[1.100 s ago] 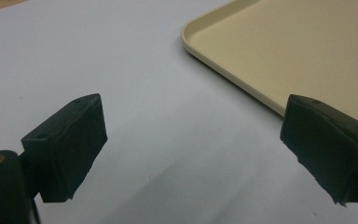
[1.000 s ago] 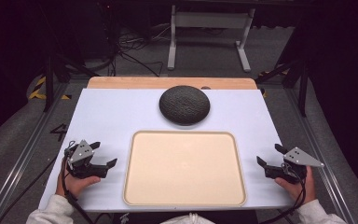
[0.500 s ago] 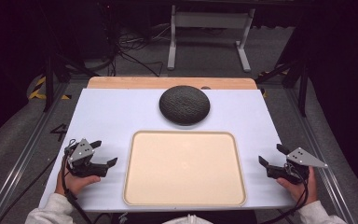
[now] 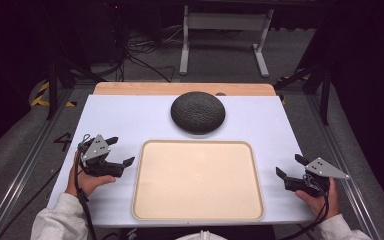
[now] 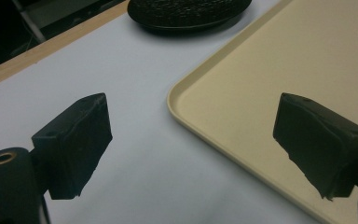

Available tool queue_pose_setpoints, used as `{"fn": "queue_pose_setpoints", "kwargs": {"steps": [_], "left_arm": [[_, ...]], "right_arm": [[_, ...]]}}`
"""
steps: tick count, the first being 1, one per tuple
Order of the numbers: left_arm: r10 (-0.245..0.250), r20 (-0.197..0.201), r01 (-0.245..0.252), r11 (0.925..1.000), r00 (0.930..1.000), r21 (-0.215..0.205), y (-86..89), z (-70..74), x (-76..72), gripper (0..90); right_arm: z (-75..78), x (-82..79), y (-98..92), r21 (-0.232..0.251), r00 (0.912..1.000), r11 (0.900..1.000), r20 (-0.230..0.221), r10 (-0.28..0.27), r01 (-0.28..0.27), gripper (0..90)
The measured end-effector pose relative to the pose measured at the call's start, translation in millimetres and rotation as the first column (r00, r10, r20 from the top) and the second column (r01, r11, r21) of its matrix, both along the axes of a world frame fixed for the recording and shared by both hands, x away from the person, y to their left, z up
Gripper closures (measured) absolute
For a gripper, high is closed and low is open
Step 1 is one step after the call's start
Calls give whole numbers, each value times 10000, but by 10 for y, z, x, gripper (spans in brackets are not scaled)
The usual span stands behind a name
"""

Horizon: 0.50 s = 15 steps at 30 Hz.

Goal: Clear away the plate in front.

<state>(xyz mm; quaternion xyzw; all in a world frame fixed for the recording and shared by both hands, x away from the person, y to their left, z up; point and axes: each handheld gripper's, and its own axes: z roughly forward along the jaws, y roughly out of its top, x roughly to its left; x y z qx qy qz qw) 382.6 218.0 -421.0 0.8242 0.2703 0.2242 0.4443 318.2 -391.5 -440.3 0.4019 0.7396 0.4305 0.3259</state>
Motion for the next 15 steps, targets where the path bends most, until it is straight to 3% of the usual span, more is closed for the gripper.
{"fn": "queue_pose_setpoints", "kwargs": {"steps": [4,7,15], "left_arm": [[-202,-77,204,9994,9998,269,-93,12,104,120],[-448,-69,450,9987,9990,250,-185,62,216,121],[-966,-185,978,9915,9952,859,-575,137,591,141]], "right_arm": [[-4,1,3,-10,10000,10000,-22,-7,7,147],[-10,10,1,-14,10000,10000,-54,-40,40,147],[-15,15,6,-45,9999,10000,-88,-66,65,147]]}}
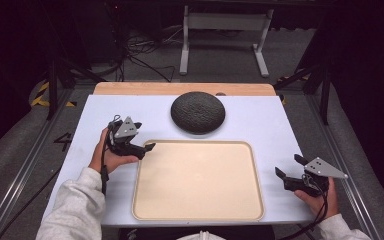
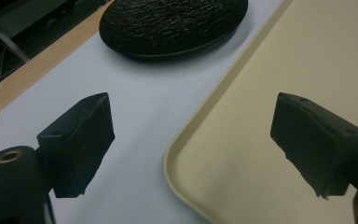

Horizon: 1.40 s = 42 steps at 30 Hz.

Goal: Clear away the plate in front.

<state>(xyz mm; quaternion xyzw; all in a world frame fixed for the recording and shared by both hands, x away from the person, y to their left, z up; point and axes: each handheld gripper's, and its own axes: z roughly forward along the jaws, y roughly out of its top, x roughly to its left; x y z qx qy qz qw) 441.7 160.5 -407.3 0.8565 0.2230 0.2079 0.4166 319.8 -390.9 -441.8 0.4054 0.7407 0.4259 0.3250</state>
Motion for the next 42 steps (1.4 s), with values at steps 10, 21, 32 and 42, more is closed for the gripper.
{"fn": "queue_pose_setpoints", "kwargs": {"steps": [10,21,32,42], "left_arm": [[-300,-27,301,9985,9995,468,-377,-29,360,171],[-714,8,703,9836,9974,1661,-767,-52,558,183],[-1098,227,978,9476,9937,3040,-1013,-188,642,207],[-1444,1037,824,8873,9841,4537,-1336,-325,708,302]], "right_arm": [[-19,3,-5,58,9999,10000,-83,70,-70,147],[-35,3,-17,53,9999,10000,-167,33,-32,147],[-41,6,-24,54,9998,10000,-206,12,-11,147],[-46,0,-43,61,9998,10000,-217,-38,39,147]]}}
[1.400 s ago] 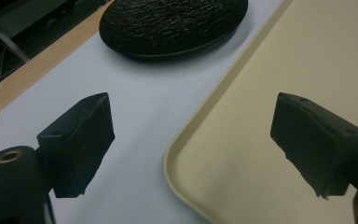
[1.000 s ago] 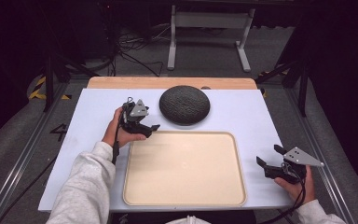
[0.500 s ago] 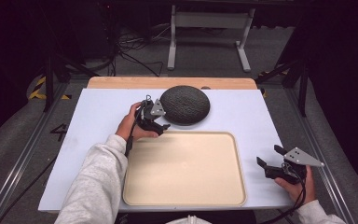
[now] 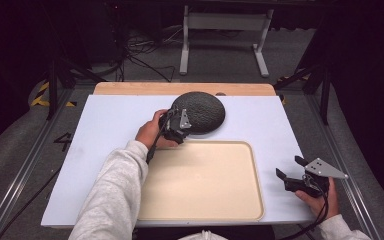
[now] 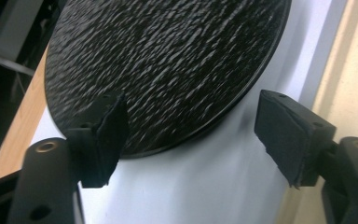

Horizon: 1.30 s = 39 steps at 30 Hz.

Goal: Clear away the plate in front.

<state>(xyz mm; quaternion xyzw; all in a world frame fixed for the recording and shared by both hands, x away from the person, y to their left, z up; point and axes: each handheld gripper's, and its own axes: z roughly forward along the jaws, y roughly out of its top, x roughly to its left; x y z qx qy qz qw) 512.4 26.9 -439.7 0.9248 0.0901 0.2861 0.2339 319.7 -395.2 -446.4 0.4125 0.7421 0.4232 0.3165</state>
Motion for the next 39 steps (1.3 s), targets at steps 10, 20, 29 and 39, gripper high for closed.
{"fn": "queue_pose_setpoints", "kwargs": {"steps": [10,20,29,39], "left_arm": [[-229,1670,-14,9896,9857,1440,-191,-92,-43,366],[-1174,2009,599,9606,9726,2714,-328,-154,-93,705],[-1778,3252,613,9391,9288,3381,-485,-199,-195,792],[-1559,4248,375,9610,8917,2740,-474,-128,-222,875]], "right_arm": [[2,-24,-13,-43,10000,10000,29,1,-1,147],[-2,-14,11,-138,10000,9999,-1,83,-83,140],[29,-19,22,-277,9999,9996,154,15,-11,138],[16,-8,13,-403,9998,9991,142,-117,122,134]]}}
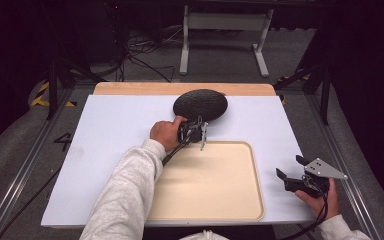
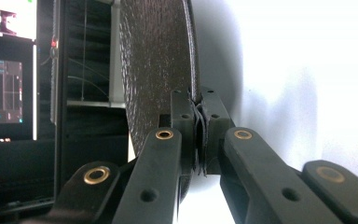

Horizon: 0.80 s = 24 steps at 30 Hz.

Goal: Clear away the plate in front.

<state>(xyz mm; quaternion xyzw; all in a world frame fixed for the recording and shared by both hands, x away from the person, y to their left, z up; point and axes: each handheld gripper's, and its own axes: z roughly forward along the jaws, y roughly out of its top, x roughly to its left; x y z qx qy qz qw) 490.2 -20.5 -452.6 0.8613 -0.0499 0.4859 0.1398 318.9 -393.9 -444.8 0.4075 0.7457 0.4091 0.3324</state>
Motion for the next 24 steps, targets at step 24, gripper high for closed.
{"fn": "queue_pose_setpoints", "kwargs": {"steps": [24], "left_arm": [[-445,995,484,9981,9940,-370,151,300,-651,874]], "right_arm": [[41,-6,-24,105,9997,9998,178,-173,171,133]]}}
